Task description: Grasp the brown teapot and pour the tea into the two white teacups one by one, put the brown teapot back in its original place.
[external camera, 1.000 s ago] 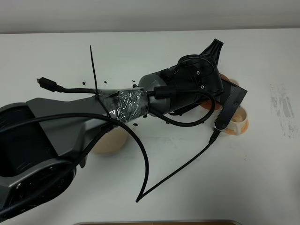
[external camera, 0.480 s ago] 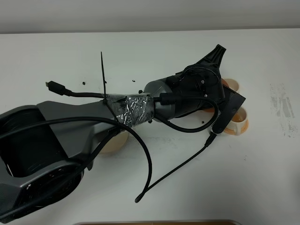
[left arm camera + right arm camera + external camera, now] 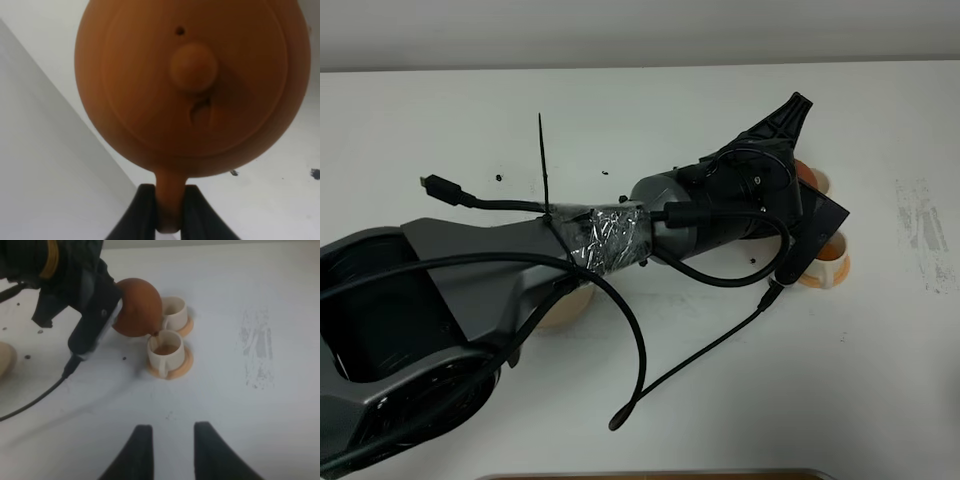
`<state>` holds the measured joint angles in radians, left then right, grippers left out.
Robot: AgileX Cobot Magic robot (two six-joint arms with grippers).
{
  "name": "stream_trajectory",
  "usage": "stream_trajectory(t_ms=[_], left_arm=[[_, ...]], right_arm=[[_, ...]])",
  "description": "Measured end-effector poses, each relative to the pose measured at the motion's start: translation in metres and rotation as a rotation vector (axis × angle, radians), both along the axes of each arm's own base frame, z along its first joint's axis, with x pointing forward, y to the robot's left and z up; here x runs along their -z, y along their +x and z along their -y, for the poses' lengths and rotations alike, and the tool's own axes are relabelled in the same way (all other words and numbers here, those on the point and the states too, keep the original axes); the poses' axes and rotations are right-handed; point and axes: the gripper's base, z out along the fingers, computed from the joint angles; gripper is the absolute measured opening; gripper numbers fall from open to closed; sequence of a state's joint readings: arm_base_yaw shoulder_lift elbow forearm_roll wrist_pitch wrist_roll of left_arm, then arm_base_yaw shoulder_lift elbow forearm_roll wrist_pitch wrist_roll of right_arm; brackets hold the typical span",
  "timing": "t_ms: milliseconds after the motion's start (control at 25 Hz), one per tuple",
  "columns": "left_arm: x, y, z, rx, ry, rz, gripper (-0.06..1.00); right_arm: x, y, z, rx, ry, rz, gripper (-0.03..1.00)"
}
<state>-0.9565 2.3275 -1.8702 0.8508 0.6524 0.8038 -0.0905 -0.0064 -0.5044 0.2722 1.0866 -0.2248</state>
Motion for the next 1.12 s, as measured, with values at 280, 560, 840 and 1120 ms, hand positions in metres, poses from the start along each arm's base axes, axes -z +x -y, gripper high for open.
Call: stream_trajectory(t_ms=[280,560,840,1120], left_arm=[[-0.0006,0.0001,0.0013,0.013,-0.007,0.006,0.13],[-0.0014,-0.0024,0.0039,0.046,0.022,0.029,0.13],[-0.0025,-0.0014,0.0039,0.058,0.035,0.049,0.13],[-0.0027,-0.0013,0.0039,0.062,0.040,0.054,0.13]], right_arm=[[0.0000,0.0000,0.0000,0.000,0.000,0.000,0.23],[0.0000,0.0000,0.0000,0.000,0.000,0.000,0.23],[0.0000,0.0000,0.0000,-0.001,-0.001,0.000,0.23],[0.0000,0.0000,0.0000,0.000,0.000,0.000,0.23]])
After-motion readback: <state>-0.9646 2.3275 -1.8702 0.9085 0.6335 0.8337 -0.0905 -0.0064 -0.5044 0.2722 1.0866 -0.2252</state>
